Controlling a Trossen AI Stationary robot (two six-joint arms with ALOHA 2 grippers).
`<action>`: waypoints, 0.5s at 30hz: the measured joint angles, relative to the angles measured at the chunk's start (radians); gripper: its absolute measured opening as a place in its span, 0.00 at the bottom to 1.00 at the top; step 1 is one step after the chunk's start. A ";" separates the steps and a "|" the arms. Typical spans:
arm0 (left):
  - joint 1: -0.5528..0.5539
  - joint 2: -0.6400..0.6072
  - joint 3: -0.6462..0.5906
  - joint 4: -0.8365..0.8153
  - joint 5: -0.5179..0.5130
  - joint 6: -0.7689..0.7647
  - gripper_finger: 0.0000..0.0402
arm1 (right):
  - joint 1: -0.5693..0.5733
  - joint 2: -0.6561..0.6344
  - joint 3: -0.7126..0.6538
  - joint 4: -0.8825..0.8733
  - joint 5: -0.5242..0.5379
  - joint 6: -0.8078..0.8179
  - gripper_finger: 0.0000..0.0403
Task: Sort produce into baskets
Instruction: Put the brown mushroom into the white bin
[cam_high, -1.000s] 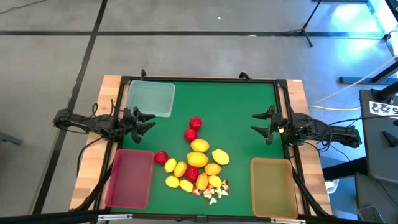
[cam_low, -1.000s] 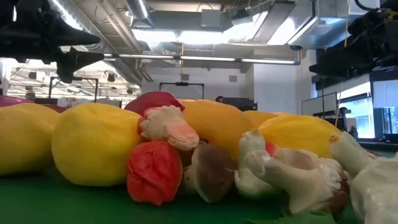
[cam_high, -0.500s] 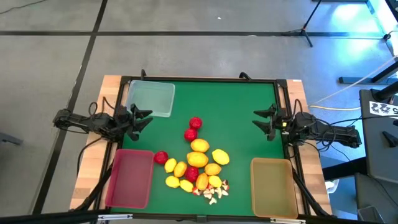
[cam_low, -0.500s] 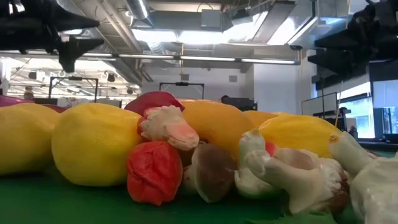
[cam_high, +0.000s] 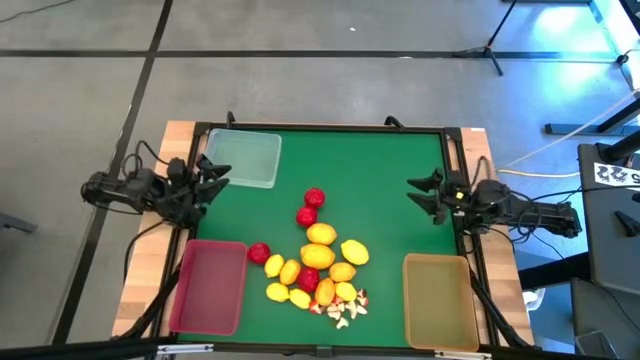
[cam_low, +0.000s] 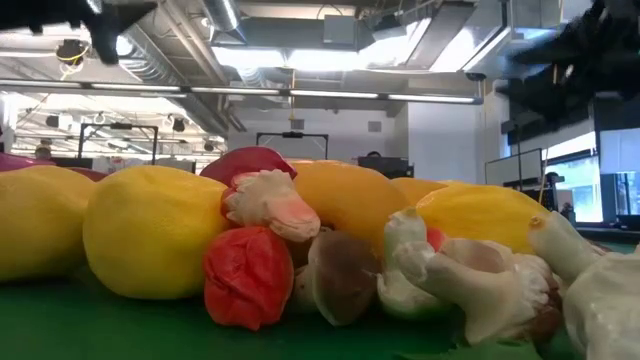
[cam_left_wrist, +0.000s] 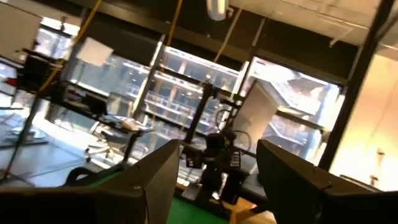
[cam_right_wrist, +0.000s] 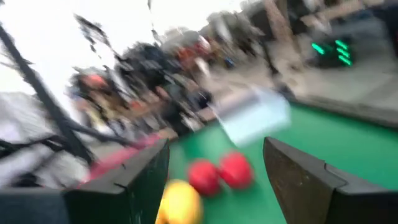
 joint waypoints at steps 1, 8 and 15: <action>0.000 0.027 0.029 0.000 0.004 0.008 0.52 | 0.000 0.001 0.007 0.042 -0.007 -0.014 0.64; 0.000 0.267 0.268 -0.187 0.006 0.037 0.52 | 0.000 0.144 0.204 0.054 0.077 -0.204 0.64; 0.002 0.443 0.413 -0.373 -0.070 -0.042 0.52 | 0.000 0.498 0.551 -0.296 0.090 -0.267 0.64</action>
